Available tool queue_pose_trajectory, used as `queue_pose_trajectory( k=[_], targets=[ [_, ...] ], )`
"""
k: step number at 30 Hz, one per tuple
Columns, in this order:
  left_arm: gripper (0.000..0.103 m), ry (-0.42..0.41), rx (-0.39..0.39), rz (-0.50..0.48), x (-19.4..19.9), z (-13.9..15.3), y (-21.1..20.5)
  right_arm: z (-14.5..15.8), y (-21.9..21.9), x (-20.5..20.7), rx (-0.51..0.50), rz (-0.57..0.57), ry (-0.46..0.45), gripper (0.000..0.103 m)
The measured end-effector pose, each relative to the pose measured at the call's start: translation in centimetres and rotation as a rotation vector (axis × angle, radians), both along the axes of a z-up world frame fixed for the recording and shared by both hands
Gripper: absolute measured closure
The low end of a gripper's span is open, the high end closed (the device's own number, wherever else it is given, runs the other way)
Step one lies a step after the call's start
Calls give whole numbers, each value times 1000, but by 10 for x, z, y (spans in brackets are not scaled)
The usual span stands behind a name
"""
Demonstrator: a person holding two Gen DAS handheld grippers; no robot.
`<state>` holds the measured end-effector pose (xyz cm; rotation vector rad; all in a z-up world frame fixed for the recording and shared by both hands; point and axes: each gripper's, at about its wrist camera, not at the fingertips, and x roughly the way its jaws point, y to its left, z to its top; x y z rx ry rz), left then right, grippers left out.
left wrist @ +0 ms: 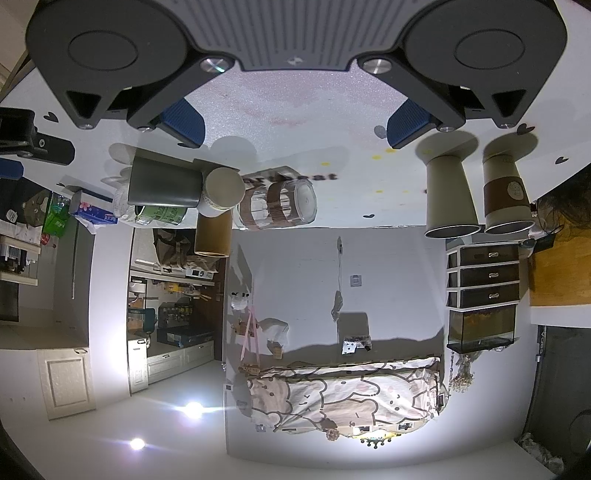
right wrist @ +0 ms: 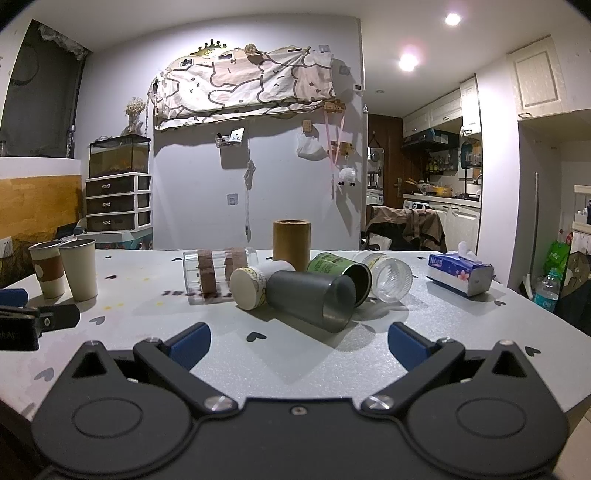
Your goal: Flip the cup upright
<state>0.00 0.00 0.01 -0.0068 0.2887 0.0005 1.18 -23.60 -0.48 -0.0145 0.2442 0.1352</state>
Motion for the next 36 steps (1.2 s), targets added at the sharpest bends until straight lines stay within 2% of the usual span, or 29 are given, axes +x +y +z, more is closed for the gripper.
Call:
queue_pose_trajectory(
  k=[36],
  targets=[
    [0,0,-1,0,0,0,0,-2,6,4,2,18,1,0]
  ],
)
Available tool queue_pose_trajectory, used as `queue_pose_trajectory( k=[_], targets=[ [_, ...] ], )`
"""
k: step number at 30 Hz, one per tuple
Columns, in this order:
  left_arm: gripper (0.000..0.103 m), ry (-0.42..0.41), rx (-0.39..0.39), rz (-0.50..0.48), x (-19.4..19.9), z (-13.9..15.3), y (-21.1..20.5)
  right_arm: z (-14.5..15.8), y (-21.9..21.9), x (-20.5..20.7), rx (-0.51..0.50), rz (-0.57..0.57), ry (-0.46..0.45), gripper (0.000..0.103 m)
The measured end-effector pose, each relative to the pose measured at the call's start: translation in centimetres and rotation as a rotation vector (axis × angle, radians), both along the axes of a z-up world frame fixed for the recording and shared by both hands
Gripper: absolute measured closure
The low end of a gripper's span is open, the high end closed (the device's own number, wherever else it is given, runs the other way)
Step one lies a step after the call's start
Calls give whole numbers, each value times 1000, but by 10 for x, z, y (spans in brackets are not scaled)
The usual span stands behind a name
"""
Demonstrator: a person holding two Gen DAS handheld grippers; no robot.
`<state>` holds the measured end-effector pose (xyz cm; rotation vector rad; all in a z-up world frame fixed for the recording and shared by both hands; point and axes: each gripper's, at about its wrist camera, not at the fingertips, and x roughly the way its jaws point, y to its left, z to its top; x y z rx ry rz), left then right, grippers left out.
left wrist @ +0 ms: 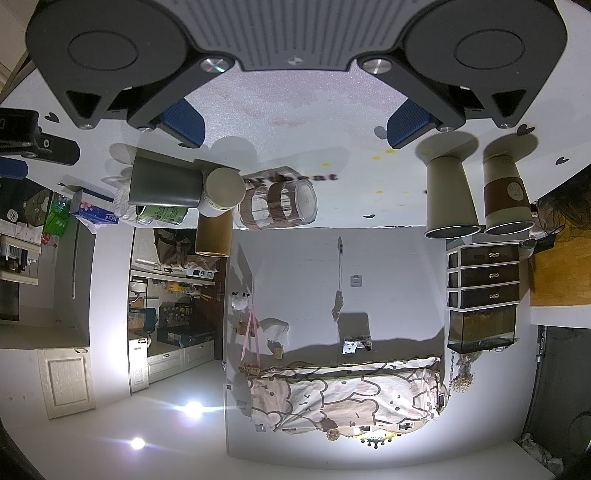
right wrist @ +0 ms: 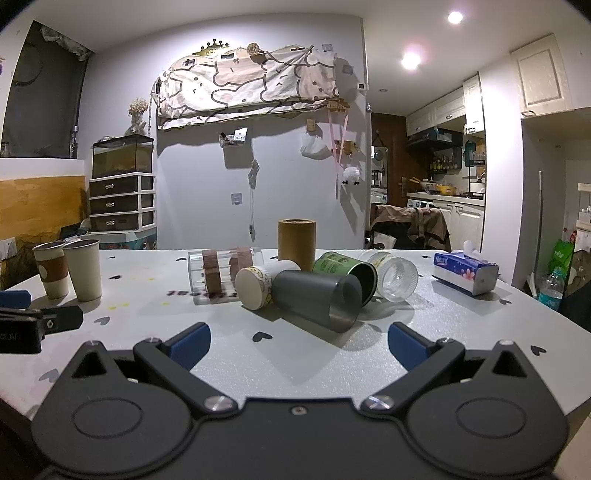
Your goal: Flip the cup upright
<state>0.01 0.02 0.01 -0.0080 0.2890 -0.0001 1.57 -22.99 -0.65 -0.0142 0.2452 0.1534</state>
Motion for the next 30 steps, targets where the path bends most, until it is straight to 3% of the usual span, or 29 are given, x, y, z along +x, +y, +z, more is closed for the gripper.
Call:
queue_pose_trajectory(
  k=[16,23,30],
  targets=[
    [0,0,-1,-7,0,0,0,0,1,0,-1,-2,1,0],
    [0,-6,-24,-98,10,6,0,-1,0,0,5,3,-3,0],
    [2,-9,-22,-177,54,13,-12,-3,-7,-1,32,5,-12,0]
  ],
)
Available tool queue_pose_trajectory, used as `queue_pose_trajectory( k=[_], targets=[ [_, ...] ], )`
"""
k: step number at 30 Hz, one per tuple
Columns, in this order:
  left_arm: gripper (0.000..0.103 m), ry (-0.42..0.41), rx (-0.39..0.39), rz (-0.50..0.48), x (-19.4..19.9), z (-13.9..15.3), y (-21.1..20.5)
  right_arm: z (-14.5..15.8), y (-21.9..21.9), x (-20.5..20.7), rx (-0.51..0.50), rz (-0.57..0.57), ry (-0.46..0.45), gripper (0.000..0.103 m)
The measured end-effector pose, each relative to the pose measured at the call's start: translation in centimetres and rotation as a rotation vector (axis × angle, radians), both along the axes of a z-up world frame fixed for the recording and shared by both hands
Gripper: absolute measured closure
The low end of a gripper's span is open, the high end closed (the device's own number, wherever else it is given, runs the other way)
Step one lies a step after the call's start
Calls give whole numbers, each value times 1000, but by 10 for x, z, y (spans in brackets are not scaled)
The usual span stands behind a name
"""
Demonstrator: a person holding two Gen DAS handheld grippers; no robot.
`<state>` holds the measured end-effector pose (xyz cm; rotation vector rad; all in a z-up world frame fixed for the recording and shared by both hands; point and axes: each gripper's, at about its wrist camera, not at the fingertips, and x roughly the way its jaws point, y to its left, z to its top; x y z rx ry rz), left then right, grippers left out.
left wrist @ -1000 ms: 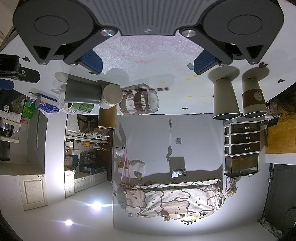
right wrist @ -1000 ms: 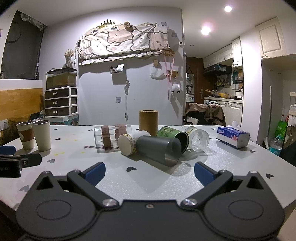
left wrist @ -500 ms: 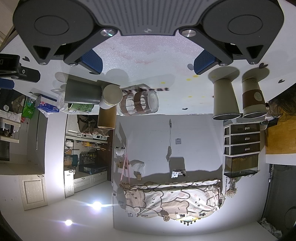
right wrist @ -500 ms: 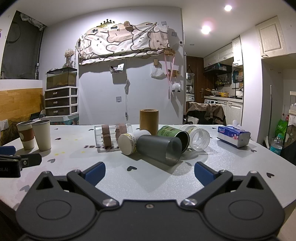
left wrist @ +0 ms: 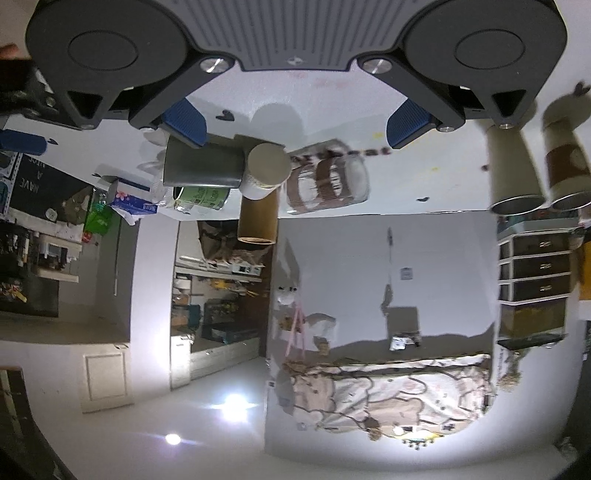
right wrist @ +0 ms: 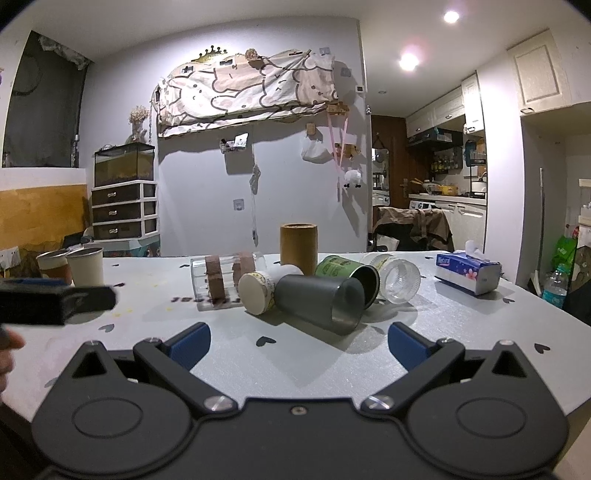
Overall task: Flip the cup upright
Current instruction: 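Move the right tool toward the tipped white paper cup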
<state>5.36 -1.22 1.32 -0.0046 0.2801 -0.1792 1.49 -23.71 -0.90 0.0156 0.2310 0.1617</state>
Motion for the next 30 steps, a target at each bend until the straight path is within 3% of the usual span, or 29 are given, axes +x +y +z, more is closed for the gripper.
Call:
queue_pose_trajectory(
  k=[7,11,13,15,18,22,25,30],
  targets=[
    [4,27,-9,-47,20,-10,-18,10,-3,5,25,33,-43,0],
    [4,42,-4,-34,23,-18,-19,30,1,39,2,65,-85,0],
    [4,39,-10,-22,25,-18,-16,41,4,69,12,88,-50,1],
    [4,32,-14,-17,28,-16,-15,49,7,98,58,104,22,11],
    [4,4,21,-43,41,-7,-16,54,19,137,104,119,114,16],
    [14,29,50,-116,76,5,-19,56,40,159,85,100,128,23],
    [18,84,54,-191,109,6,-23,60,47,170,97,128,141,35],
    [26,75,148,-206,156,-6,-39,65,47,206,130,138,209,48]
  ],
)
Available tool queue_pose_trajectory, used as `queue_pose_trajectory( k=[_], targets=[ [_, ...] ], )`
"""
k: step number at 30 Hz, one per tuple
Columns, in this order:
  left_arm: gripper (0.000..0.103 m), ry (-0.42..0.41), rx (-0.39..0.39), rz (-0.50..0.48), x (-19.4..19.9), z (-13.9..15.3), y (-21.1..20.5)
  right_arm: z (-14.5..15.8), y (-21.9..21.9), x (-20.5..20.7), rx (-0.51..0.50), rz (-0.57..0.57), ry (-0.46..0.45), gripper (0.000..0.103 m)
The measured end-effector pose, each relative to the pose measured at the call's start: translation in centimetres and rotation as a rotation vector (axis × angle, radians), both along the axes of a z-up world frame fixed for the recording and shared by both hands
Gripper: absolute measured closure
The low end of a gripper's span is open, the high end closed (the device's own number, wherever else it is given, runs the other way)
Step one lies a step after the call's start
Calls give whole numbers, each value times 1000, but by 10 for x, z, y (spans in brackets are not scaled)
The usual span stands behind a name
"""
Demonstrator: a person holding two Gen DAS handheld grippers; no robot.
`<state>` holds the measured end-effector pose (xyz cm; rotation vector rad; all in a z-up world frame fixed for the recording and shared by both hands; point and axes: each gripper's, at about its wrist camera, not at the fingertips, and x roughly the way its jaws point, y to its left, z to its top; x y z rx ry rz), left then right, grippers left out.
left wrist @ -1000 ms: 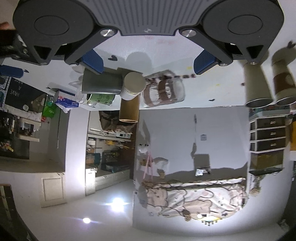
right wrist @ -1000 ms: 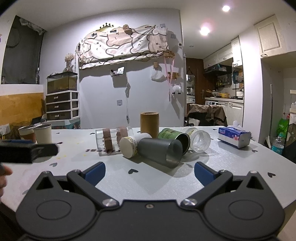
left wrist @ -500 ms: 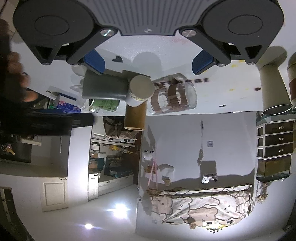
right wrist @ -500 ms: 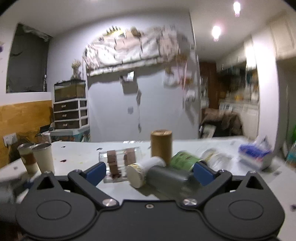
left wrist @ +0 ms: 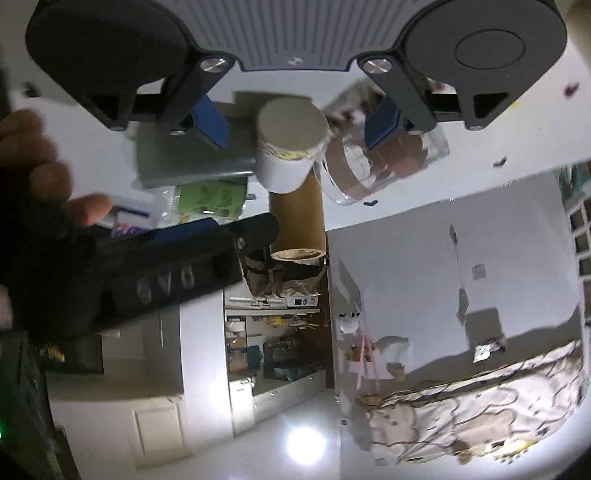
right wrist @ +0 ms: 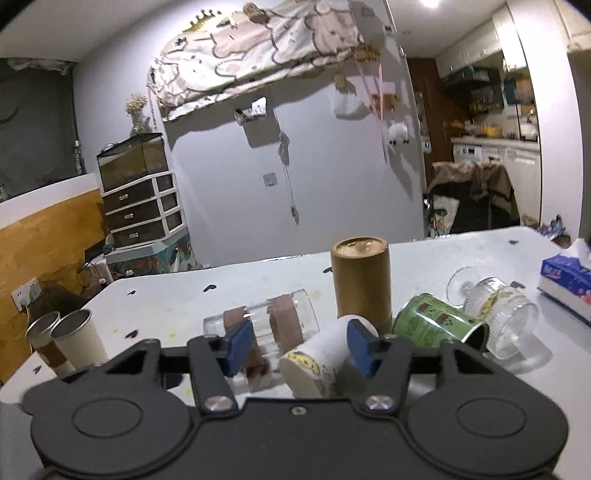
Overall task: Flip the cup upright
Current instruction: 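Move the right tool toward the tipped white paper cup, then close the right gripper on the white paper cup's body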
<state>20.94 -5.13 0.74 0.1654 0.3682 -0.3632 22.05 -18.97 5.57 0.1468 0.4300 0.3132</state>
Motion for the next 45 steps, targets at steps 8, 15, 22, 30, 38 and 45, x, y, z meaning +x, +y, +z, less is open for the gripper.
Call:
queue_pose_trajectory(
  k=[8,15,22,30,38,45],
  targets=[
    [27,30,30,-65,46,-20,-16,-13,-15,66,92,5,175,61],
    [33,82,-28,-56,62,-30,-15,-31,-19,98,111,-5,239,66],
    [45,95,-56,-24,63,-28,-7,-44,-10,111,93,21,277,74],
    [48,94,-10,-31,46,-24,-13,-43,0,97,75,83,270,74],
    [47,131,1,-34,39,-17,-13,-31,3,58,78,118,200,74],
    [33,188,13,5,58,-29,-16,-11,-17,-6,95,96,35,70]
  ],
)
